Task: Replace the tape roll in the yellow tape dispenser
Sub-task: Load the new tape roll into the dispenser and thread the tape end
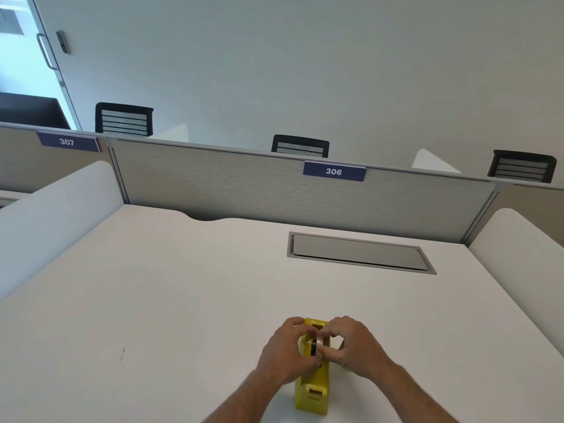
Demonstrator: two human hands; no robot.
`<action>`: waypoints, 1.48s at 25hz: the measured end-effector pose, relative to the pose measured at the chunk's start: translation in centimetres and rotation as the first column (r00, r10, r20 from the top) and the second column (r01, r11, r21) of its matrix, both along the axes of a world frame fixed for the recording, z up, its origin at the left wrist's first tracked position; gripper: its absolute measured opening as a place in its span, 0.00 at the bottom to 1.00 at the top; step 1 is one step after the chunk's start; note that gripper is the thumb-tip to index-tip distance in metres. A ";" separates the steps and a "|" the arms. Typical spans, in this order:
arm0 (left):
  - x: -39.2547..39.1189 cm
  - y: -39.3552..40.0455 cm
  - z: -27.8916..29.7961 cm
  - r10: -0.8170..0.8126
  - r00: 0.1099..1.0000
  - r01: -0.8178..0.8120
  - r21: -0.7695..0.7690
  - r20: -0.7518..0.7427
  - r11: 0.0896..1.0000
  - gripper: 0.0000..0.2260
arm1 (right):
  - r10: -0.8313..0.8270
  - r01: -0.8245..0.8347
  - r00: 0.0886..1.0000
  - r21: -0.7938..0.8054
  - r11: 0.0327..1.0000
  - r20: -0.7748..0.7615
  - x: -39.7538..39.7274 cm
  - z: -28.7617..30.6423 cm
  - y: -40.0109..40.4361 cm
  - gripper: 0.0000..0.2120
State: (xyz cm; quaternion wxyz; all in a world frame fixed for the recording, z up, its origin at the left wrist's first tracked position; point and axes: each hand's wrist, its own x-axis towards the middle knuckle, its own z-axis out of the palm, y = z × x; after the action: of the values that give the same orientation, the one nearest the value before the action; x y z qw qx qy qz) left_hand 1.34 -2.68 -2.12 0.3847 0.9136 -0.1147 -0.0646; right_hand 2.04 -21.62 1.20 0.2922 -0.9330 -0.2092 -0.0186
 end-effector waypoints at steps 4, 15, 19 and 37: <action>0.0 0.1 -0.1 -0.006 1.000 0.006 -0.006 0.013 1.000 0.24 | 0.012 -0.011 1.000 -0.050 0.999 0.019 -0.3 -0.4 0.1 0.15; 0.1 0.0 -0.2 0.016 1.000 -0.016 0.016 0.007 1.000 0.25 | 0.027 -0.025 0.999 -0.044 0.999 0.044 0.1 -0.6 0.0 0.13; 0.1 -0.1 -0.2 0.021 1.000 -0.021 0.005 -0.004 1.000 0.25 | 0.047 -0.043 0.996 -0.054 0.998 0.070 0.4 -0.6 -0.1 0.11; 0.2 0.1 -0.6 0.004 1.000 -0.005 -0.026 -0.025 1.000 0.25 | 0.089 -0.072 0.984 -0.114 0.991 0.153 -0.1 -0.1 0.0 0.07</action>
State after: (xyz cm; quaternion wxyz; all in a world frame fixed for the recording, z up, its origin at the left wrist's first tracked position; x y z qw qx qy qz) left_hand 1.59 -2.55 -2.71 0.3981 0.9079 -0.1087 -0.0736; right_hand 1.96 -21.58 1.05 0.2243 -0.9338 -0.2699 -0.0689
